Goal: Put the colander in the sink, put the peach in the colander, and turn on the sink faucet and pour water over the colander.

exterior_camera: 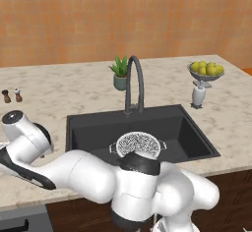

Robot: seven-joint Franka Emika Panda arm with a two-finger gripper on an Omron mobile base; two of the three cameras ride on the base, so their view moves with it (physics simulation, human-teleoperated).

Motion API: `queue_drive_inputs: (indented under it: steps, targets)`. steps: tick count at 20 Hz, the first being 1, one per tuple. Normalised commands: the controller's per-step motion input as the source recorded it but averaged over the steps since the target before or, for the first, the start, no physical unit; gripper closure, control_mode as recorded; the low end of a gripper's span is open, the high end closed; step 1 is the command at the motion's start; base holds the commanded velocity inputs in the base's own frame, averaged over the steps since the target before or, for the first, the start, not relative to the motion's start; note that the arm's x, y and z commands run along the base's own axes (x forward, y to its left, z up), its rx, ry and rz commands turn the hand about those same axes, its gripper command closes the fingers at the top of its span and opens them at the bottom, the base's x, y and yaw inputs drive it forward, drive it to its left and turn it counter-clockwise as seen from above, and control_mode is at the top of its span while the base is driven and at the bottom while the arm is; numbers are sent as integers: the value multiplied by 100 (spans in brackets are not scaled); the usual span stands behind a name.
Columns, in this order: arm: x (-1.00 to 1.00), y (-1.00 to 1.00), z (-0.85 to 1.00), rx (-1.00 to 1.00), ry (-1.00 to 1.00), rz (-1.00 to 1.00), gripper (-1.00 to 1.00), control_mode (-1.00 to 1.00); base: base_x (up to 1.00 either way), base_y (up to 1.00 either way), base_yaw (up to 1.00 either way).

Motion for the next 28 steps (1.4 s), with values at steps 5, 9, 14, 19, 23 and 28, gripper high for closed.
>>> queue_drive_inputs:
  steps: [5, 9, 14, 19, 23, 28]
  targets:
    - [2, 15, -35, 0, 0, 0, -100, -100, 0, 0, 0]
    - [9, 0, -37, 0, 0, 0, -100, -100, 0, 0, 0]
    - [30, 0, -35, 0, 0, 0, -100, -100, 0, 0, 0]
    - [17, 11, -24, 0, 0, 0, -100, -100, 0, 0, 0]
    - [19, 16, -25, 0, 0, 0, -100, -100, 0, 0, 0]
    - [30, 18, -24, 0, 0, 0, -100, -100, 0, 0, 0]
